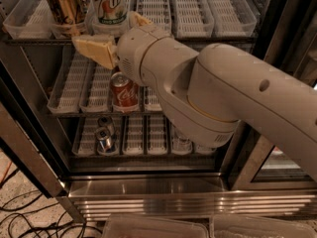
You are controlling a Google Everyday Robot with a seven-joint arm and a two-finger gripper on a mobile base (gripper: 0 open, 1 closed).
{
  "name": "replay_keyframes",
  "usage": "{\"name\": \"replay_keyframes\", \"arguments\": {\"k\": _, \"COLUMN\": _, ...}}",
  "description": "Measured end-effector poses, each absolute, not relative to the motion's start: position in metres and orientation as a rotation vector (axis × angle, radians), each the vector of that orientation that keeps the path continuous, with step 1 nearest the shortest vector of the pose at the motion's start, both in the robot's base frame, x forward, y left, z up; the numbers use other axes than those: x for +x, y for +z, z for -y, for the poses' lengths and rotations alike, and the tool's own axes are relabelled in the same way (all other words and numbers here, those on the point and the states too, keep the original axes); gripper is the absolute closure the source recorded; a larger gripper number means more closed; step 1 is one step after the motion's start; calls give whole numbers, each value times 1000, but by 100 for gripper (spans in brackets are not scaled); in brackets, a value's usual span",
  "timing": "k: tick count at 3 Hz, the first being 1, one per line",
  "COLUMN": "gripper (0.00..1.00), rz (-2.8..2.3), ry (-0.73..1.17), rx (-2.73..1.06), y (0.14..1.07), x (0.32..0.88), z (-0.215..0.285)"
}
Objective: Pick 7up can from top shelf of fridge
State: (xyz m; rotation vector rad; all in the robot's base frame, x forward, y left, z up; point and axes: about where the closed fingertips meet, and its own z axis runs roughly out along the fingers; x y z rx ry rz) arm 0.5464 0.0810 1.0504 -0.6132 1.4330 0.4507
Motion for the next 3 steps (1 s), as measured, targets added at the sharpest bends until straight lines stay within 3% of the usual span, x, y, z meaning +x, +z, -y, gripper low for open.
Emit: {"name": "replay_keyframes", "arguments": {"k": 3, "gripper": 27, "rz": -1430, "ry": 391, "rx": -571, "y": 1049, "x": 571, "z": -64}}
